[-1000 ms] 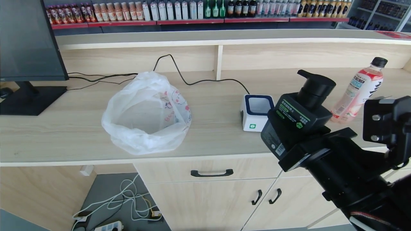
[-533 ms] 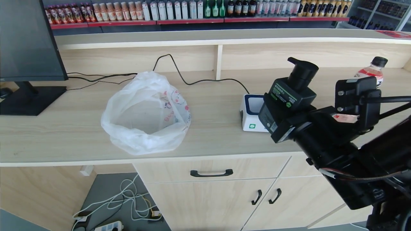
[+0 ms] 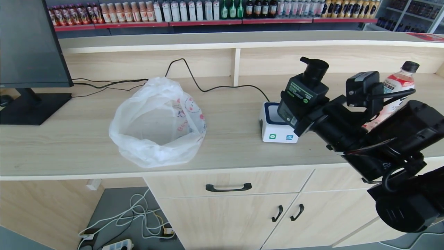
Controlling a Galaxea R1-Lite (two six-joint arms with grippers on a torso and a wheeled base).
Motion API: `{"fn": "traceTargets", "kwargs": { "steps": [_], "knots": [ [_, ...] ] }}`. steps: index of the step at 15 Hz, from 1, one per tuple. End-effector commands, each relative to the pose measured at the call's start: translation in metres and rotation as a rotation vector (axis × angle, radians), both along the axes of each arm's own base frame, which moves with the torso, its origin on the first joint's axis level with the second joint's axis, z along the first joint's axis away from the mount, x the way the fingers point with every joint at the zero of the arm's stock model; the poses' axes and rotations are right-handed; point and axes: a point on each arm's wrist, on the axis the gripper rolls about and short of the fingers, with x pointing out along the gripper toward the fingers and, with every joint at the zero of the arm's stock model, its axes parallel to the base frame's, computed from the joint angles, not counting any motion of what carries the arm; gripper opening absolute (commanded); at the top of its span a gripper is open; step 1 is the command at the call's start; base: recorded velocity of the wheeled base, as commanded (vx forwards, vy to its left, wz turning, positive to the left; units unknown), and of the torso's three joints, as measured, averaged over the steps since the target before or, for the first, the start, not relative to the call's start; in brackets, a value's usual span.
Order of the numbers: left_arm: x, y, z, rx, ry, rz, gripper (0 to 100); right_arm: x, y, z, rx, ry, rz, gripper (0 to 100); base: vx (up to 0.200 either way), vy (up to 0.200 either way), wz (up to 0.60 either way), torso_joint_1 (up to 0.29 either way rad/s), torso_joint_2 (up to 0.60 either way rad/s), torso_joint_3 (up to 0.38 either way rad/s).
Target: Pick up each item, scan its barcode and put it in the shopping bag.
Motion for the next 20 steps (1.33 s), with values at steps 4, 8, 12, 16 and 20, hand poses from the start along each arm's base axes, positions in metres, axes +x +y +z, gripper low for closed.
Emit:
{"fn": "traceTargets", "kwargs": {
  "steps": [4, 8, 12, 16, 20],
  "knots": [
    [0.0, 0.0, 0.0, 0.0, 0.001, 0.0, 100, 0.026, -0.026, -0.012, -0.1, -0.012, 0.079, 0, 0.0, 0.0, 0.0, 0.0, 0.0, 0.0],
    [0.0, 0.0, 0.0, 0.0, 0.001, 0.0, 100, 0.065, -0.047, -0.007, -0.214, -0.128, 0.221, 0, 0.0, 0.0, 0.0, 0.0, 0.0, 0.0],
    [0.0, 0.0, 0.0, 0.0, 0.001, 0.0, 100, 0.11, -0.04, 0.002, -0.28, -0.276, 0.339, 0, 0.0, 0.0, 0.0, 0.0, 0.0, 0.0],
    [0.0, 0.0, 0.0, 0.0, 0.001, 0.0, 100, 0.141, -0.051, 0.004, -0.376, -0.395, 0.419, 0, 0.0, 0.0, 0.0, 0.0, 0.0, 0.0],
    [0.0, 0.0, 0.0, 0.0, 0.001, 0.0, 100, 0.148, -0.057, 0.01, -0.443, -0.481, 0.428, 0, 0.0, 0.0, 0.0, 0.0, 0.0, 0.0]
  ]
}}
